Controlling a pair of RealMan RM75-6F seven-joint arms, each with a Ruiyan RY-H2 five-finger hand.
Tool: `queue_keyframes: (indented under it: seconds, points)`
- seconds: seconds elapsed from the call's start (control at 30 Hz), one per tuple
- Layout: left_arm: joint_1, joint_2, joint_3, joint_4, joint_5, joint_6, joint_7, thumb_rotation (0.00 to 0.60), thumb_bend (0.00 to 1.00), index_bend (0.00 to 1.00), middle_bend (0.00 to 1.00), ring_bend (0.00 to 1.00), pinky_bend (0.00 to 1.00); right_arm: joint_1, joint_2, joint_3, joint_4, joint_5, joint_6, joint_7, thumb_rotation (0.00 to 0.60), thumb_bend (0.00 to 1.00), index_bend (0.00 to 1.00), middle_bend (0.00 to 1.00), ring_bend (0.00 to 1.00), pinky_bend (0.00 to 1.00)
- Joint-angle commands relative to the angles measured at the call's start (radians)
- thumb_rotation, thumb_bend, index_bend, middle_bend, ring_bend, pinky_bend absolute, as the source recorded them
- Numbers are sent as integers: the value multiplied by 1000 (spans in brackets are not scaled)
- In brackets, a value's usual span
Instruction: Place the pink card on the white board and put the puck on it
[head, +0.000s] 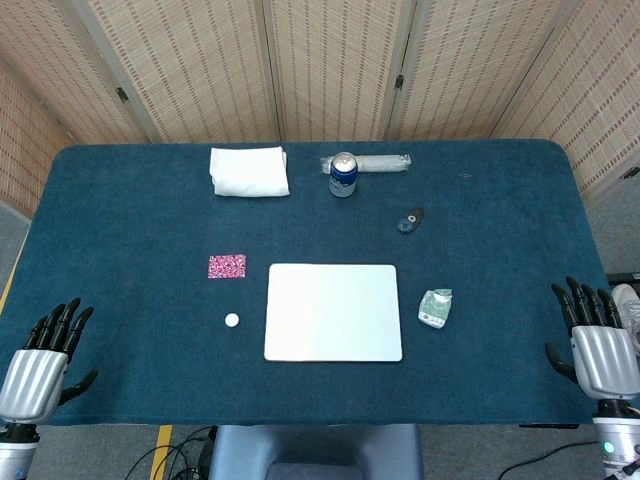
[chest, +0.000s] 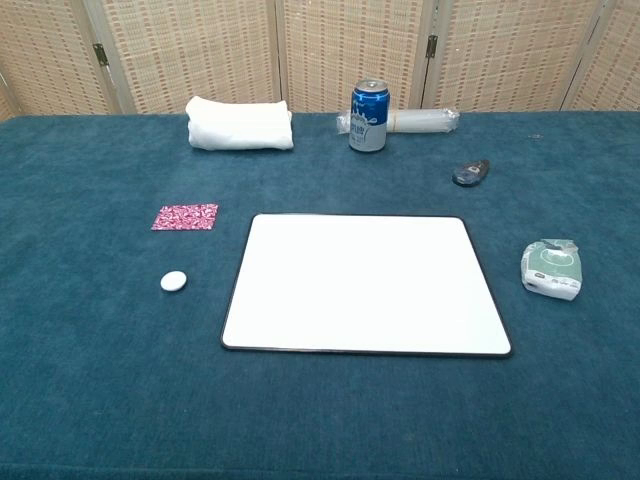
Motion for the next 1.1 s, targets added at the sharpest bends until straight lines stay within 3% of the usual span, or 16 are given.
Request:
queue_keyframes:
  seconds: [0.03,0.3,0.43,0.53,0.6,0.67,0.73,0.83,0.97,1.1]
  points:
    - [-6,0,-6,-5,-5,-11,5,600,251,0,0,0,179,-1,1,-4,4,-5,-1,3,600,244,52,0,0,0]
    - [-12,-4,10,-25,29,-24,-10,600,251,0,0,0,179,-13,19,-16,-3,-42,19,30,600,244,52,0,0,0]
    - [-56,16,25,-50,65,-91,-59,600,251,37,2,0,180,-18,21,-22,1,-56,25,37,600,244,52,0,0,0]
    - [-110,26,8,-39,40,-179,-90,600,251,81,124,21,219,-17,19,-24,5,-65,24,44,600,244,52,0,0,0]
    - [-143,33,-11,-46,1,-239,-94,600,251,95,290,153,362,-16,19,-25,7,-77,26,50,600,244,52,0,0,0]
    - [-177,49,-30,-73,-29,-292,-95,600,251,127,537,420,621,-15,18,-26,10,-87,28,53,600,243,52,0,0,0]
    - [-208,64,-45,-108,-34,-326,-83,600,251,171,727,611,810,-14,18,-29,11,-92,24,60,600,244,51,0,0,0]
    - [-253,86,-61,-171,-54,-389,-28,600,251,238,980,880,995,-11,19,-30,15,-98,20,70,600,244,52,0,0,0]
    - [-354,118,-112,-261,-198,-558,66,600,251,268,1000,987,1000,-9,23,-33,17,-104,12,87,600,244,51,0,0,0]
    - [-468,106,-166,-296,-409,-697,192,600,251,279,1000,1000,1000,-7,25,-32,20,-110,12,100,600,244,52,0,0,0]
